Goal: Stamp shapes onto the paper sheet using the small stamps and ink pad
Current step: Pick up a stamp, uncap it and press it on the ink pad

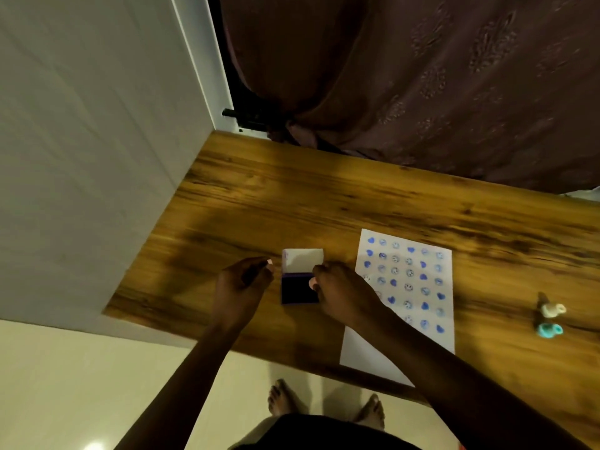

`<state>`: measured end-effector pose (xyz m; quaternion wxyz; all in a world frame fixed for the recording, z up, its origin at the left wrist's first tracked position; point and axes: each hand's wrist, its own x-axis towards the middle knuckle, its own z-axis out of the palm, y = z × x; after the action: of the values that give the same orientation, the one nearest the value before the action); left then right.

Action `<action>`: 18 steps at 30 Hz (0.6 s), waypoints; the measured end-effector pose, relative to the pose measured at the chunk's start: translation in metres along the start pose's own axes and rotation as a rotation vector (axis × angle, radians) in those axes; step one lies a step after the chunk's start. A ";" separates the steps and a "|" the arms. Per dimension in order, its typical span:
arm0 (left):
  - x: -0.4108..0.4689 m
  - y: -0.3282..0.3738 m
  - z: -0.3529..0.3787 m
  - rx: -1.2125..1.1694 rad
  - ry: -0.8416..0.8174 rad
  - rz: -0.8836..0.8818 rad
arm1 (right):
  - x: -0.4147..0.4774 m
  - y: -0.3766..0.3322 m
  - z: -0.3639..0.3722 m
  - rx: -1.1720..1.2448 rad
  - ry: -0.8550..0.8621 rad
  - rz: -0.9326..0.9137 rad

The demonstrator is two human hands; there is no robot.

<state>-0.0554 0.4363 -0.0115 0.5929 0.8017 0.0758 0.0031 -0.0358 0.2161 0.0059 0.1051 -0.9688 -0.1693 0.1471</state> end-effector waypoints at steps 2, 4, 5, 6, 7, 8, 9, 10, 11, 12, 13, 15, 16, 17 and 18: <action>0.002 -0.002 -0.001 -0.025 -0.015 -0.001 | 0.001 -0.002 0.003 -0.036 -0.002 -0.004; 0.002 -0.003 -0.001 -0.038 -0.034 0.003 | 0.002 -0.005 0.007 -0.054 -0.013 0.011; 0.002 -0.003 -0.001 -0.044 -0.046 0.001 | 0.002 -0.006 0.008 -0.060 -0.017 0.022; 0.002 -0.004 0.000 -0.046 -0.056 0.002 | 0.002 -0.007 0.009 -0.068 -0.026 0.033; 0.002 -0.005 0.000 -0.043 -0.060 0.011 | 0.002 -0.008 0.010 -0.075 -0.035 0.041; 0.003 -0.005 0.001 -0.040 -0.063 0.023 | 0.003 -0.009 0.011 -0.080 -0.043 0.044; 0.002 -0.005 0.002 -0.046 -0.068 0.031 | 0.003 -0.009 0.012 -0.083 -0.048 0.046; 0.003 -0.004 0.003 -0.056 -0.071 0.034 | 0.004 -0.010 0.012 -0.081 -0.049 0.050; 0.003 -0.003 0.004 -0.066 -0.070 0.032 | 0.004 -0.011 0.011 -0.075 -0.053 0.055; 0.004 -0.002 0.005 -0.076 -0.064 0.029 | 0.004 -0.012 0.010 -0.070 -0.058 0.058; 0.004 0.000 0.005 -0.085 -0.059 0.025 | 0.005 -0.013 0.009 -0.069 -0.060 0.057; 0.005 0.004 0.005 -0.095 -0.067 0.032 | 0.005 -0.015 0.007 -0.072 -0.068 0.057; 0.005 0.006 0.005 -0.093 -0.074 0.039 | 0.005 -0.015 0.005 -0.069 -0.074 0.058; 0.005 0.010 0.004 -0.089 -0.078 0.046 | 0.005 -0.015 0.004 -0.062 -0.079 0.059; 0.005 0.013 0.004 -0.089 -0.082 0.052 | 0.006 -0.015 0.003 -0.054 -0.082 0.058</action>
<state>-0.0490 0.4294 -0.0007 0.6303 0.7757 0.0302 -0.0108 -0.0359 0.2321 0.0057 0.0678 -0.9690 -0.1490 0.1849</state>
